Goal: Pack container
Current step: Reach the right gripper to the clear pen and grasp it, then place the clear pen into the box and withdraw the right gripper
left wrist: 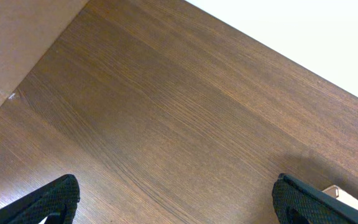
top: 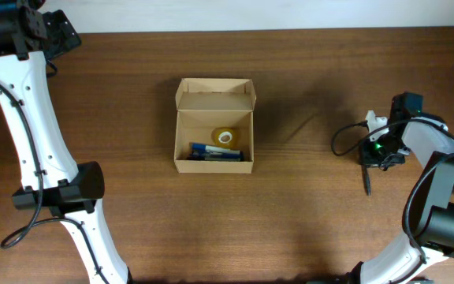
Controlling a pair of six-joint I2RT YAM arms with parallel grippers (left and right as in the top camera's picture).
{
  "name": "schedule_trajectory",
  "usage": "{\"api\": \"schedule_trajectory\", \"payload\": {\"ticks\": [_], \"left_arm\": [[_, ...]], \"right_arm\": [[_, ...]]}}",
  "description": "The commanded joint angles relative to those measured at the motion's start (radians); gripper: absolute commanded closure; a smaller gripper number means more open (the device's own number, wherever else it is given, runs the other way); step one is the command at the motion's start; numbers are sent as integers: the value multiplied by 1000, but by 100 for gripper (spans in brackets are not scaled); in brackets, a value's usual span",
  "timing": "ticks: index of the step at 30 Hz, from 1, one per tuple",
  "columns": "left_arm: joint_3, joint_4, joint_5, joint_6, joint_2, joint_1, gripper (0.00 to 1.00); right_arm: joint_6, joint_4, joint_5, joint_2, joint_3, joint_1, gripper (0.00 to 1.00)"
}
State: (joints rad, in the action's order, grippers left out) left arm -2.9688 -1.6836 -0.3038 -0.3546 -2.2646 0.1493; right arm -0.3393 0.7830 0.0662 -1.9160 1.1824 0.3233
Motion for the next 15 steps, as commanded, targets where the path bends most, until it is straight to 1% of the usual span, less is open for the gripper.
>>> {"api": "schedule_trajectory", "payload": {"ticks": [1,4,6,9,10,11,12,13,14,15], "left_arm": [[-9,-1,-7,12,30,4,0],[-9,-1,-7,12,30,4,0],[-9,-1,-7,12,30,4,0],[-9,-1,-7,12,30,4,0],[-9,-1,-7,12,30,4,0],[-9,-1,-7,12,30,4,0],[-9,-1,-7,12,30,4,0],[-9,-1,-7,12,30,4,0],[-9,-1,-7,12,30,4,0],[-9,-1,-7,12,30,4,0]], "right_arm": [[31,3,32,-7,-18,2,96],[40,58,125,-3,43,-14,96],[69,118,152,13,124,-45,96],[71,223,170,42,298,-121,96],[71,270,170,52,385,-160,96],[71,346,169,61,544,-234,96],[65,394,166,63,653,-288,96],[53,426,166,63,740,-336,96],[23,457,157,63,859,-415,96],[1,466,147,63,922,-470,96]]}}
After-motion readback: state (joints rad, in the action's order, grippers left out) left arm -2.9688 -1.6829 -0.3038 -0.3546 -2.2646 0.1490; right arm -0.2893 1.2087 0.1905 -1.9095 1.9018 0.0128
